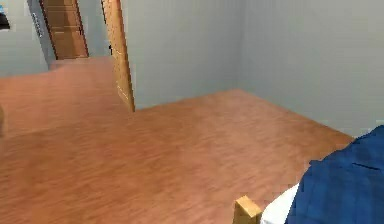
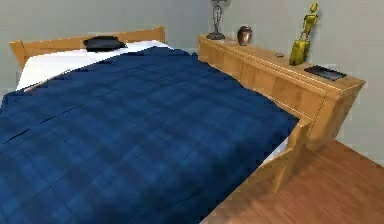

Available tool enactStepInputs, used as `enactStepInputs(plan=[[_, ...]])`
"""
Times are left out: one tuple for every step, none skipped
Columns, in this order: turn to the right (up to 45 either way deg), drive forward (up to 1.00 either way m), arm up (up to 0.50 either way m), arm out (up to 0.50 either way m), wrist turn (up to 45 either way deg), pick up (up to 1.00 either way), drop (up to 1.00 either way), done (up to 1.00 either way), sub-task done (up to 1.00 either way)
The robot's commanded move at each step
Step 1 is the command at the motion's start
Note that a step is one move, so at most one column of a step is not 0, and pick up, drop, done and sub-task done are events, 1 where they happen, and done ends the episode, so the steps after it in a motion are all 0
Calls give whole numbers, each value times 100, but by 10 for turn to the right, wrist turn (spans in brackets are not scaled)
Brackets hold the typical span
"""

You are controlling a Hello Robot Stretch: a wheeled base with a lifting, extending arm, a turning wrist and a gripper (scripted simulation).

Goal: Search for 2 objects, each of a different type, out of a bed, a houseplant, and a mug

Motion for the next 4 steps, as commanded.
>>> enactStepInputs(plan=[[450, 0, 0, 0, 0, 0, 0, 0, 0], [240, 0, 0, 0, 0, 0, 0, 0, 0], [0, 0, 0, 0, 0, 0, 0, 0, 100], [-450, 0, 0, 0, 0, 0, 0, 0, 0]])
